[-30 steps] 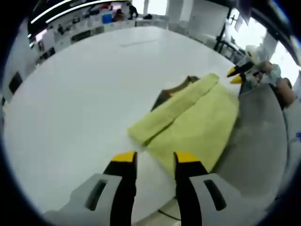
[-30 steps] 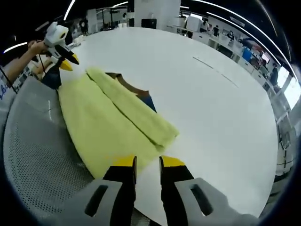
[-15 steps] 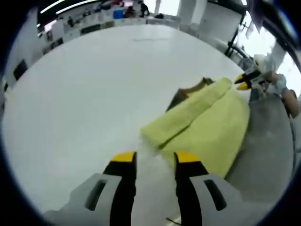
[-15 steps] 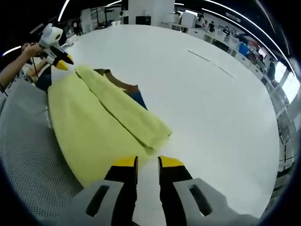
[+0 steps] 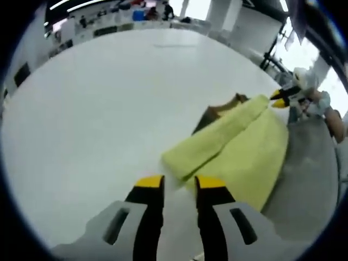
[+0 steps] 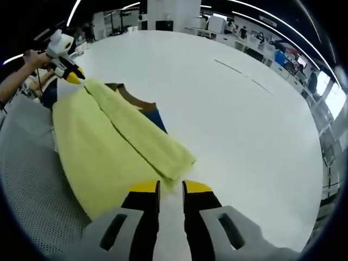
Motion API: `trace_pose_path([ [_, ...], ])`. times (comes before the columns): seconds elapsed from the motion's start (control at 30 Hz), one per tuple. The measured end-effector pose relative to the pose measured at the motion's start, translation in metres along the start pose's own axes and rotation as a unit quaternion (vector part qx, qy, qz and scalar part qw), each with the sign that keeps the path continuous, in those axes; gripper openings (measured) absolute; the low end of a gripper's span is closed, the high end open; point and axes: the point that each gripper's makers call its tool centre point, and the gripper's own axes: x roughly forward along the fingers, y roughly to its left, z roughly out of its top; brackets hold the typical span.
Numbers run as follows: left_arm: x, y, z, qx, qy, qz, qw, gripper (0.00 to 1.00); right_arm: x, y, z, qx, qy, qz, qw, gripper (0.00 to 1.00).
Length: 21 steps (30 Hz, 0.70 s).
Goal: Fold the garment on the visible template until the final outline fits inside the template.
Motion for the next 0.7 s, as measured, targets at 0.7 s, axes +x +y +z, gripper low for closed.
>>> trace_pose_path([
  [0.7,0.0063,-0.0041,-0.0006,-0.009,0.006,-0.014,0.9998,0.06,0.0060,-0.0048,0.0007,0.002,0.007,-0.004,1.0000,0.04],
])
